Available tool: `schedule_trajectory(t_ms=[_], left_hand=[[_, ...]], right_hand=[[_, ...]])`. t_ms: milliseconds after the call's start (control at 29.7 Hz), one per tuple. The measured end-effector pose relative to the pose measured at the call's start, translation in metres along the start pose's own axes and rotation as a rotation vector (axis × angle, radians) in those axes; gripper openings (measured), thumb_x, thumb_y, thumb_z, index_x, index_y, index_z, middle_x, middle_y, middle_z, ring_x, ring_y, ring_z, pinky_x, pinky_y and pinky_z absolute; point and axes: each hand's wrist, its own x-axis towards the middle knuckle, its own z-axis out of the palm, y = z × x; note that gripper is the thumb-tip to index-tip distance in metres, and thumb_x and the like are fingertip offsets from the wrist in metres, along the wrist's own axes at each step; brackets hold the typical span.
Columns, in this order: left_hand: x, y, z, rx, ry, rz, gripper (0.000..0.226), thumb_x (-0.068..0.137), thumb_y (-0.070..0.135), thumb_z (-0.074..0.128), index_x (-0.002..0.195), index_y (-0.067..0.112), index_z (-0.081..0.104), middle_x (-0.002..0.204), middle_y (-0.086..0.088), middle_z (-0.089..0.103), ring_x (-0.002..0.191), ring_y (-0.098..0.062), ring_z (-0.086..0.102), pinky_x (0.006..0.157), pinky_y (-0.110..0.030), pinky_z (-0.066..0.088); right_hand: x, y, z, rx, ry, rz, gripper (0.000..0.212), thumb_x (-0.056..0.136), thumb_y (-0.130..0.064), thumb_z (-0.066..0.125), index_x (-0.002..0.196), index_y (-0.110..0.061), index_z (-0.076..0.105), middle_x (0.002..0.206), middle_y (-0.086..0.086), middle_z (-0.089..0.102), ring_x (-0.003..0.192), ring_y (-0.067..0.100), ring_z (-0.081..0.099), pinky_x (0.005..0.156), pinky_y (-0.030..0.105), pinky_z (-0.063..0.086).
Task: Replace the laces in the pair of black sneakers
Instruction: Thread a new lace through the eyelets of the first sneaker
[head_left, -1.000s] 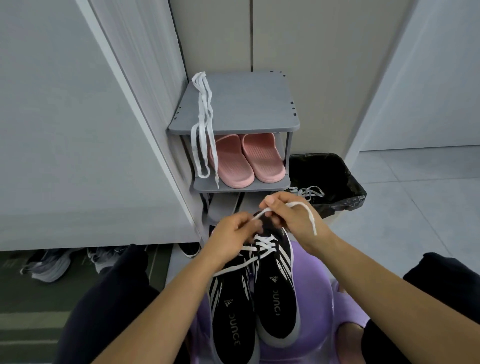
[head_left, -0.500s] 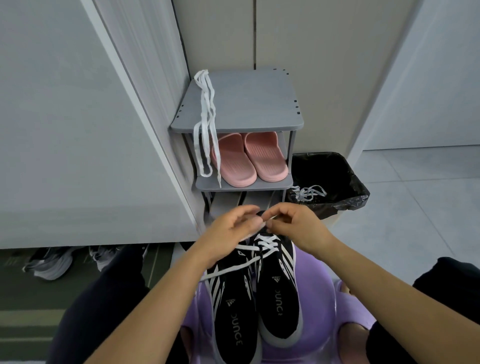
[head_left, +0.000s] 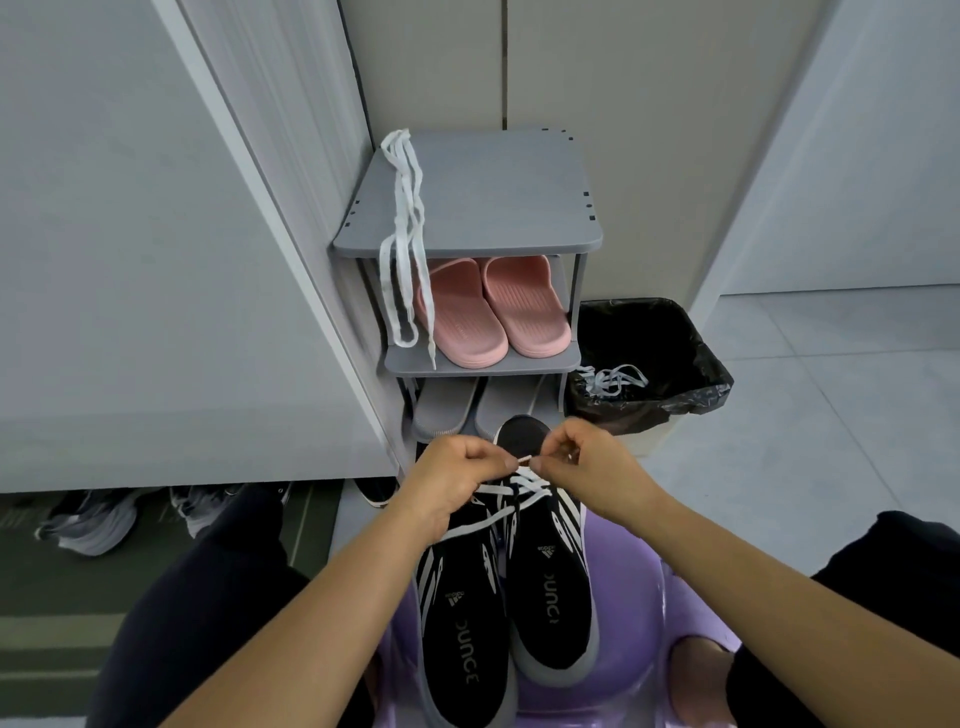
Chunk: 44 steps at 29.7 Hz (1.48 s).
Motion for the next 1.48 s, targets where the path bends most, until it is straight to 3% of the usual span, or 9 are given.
schedule_trajectory(t_ms=[101, 169, 236, 303, 438, 641, 1113, 1281, 1483], left_hand=[[0.001, -0.011, 0.008, 0.13, 0.031, 0.071, 0.009, 0.081, 0.015, 0.07, 0.073, 0.018, 0.066, 0.069, 0.009, 0.063, 0.066, 0.001, 0.056, 0.066, -0.011, 0.04], [0.001, -0.019, 0.016, 0.22, 0.031, 0.1, 0.006, 0.08, 0.015, 0.071, 0.075, 0.016, 0.068, 0.07, 0.008, 0.062, 0.066, -0.001, 0.056, 0.061, -0.006, 0.04], [0.002, -0.026, 0.022, 0.308, 0.037, 0.129, 0.005, 0.08, 0.018, 0.071, 0.081, 0.013, 0.072, 0.077, 0.005, 0.065, 0.075, -0.006, 0.06, 0.071, -0.013, 0.045], [0.003, -0.031, 0.025, 0.353, 0.048, 0.148, 0.009, 0.08, 0.019, 0.071, 0.083, 0.012, 0.073, 0.087, 0.002, 0.067, 0.086, -0.011, 0.061, 0.08, -0.025, 0.048], [0.007, -0.037, 0.034, 0.422, 0.106, 0.189, 0.011, 0.08, 0.021, 0.07, 0.085, 0.012, 0.073, 0.1, -0.004, 0.064, 0.097, -0.017, 0.059, 0.085, -0.028, 0.045], [0.009, -0.04, 0.044, 0.39, 0.104, 0.165, 0.012, 0.081, 0.02, 0.068, 0.086, 0.01, 0.074, 0.093, -0.002, 0.072, 0.092, -0.017, 0.064, 0.089, -0.035, 0.048], [0.01, -0.04, 0.048, 0.425, 0.041, 0.212, 0.012, 0.082, 0.016, 0.066, 0.087, 0.008, 0.074, 0.092, -0.004, 0.072, 0.09, -0.017, 0.065, 0.083, -0.028, 0.049], [0.011, -0.041, 0.049, 0.531, 0.123, 0.214, 0.016, 0.084, 0.019, 0.062, 0.091, 0.01, 0.073, 0.096, -0.005, 0.071, 0.092, -0.02, 0.064, 0.084, -0.031, 0.049], [0.012, -0.042, 0.047, 0.348, 0.071, 0.171, 0.011, 0.082, 0.015, 0.066, 0.085, 0.008, 0.073, 0.09, -0.005, 0.072, 0.089, -0.018, 0.066, 0.086, -0.032, 0.05]], right_hand=[[-0.004, 0.013, 0.009, -0.318, -0.149, 0.178, 0.037, 0.082, -0.044, 0.063, 0.067, -0.013, 0.049, 0.063, -0.002, 0.052, 0.063, 0.014, 0.052, 0.053, 0.021, 0.035], [-0.006, 0.015, 0.015, -0.372, -0.149, 0.222, 0.031, 0.079, -0.039, 0.063, 0.067, -0.015, 0.048, 0.066, 0.001, 0.057, 0.074, 0.022, 0.061, 0.058, 0.026, 0.042], [-0.006, 0.013, 0.012, -0.362, -0.117, 0.258, 0.016, 0.077, -0.027, 0.061, 0.076, -0.011, 0.06, 0.076, 0.009, 0.068, 0.079, 0.026, 0.067, 0.069, 0.029, 0.051], [-0.007, 0.014, 0.006, -0.244, -0.09, 0.291, 0.013, 0.077, -0.016, 0.06, 0.078, -0.005, 0.067, 0.075, 0.013, 0.07, 0.069, 0.025, 0.068, 0.063, 0.028, 0.052], [-0.01, 0.022, 0.001, 0.224, -0.055, 0.387, 0.016, 0.079, 0.005, 0.06, 0.067, -0.005, 0.064, 0.062, 0.01, 0.06, 0.051, 0.016, 0.058, 0.047, 0.02, 0.049], [-0.011, 0.03, 0.0, 0.449, -0.063, 0.439, 0.017, 0.08, 0.01, 0.06, 0.069, -0.004, 0.064, 0.062, 0.01, 0.06, 0.051, 0.013, 0.055, 0.046, 0.018, 0.05], [-0.012, 0.03, -0.003, 0.464, -0.081, 0.416, 0.013, 0.08, 0.008, 0.063, 0.071, -0.002, 0.066, 0.057, 0.005, 0.064, 0.046, 0.008, 0.06, 0.051, 0.018, 0.053], [-0.014, 0.029, -0.003, 0.479, -0.084, 0.419, 0.012, 0.081, 0.008, 0.062, 0.074, -0.001, 0.067, 0.062, 0.007, 0.066, 0.051, 0.011, 0.062, 0.053, 0.019, 0.054], [-0.016, 0.032, -0.004, 0.513, -0.08, 0.422, 0.011, 0.081, 0.009, 0.061, 0.076, 0.001, 0.067, 0.063, 0.009, 0.066, 0.05, 0.01, 0.063, 0.049, 0.018, 0.051]])
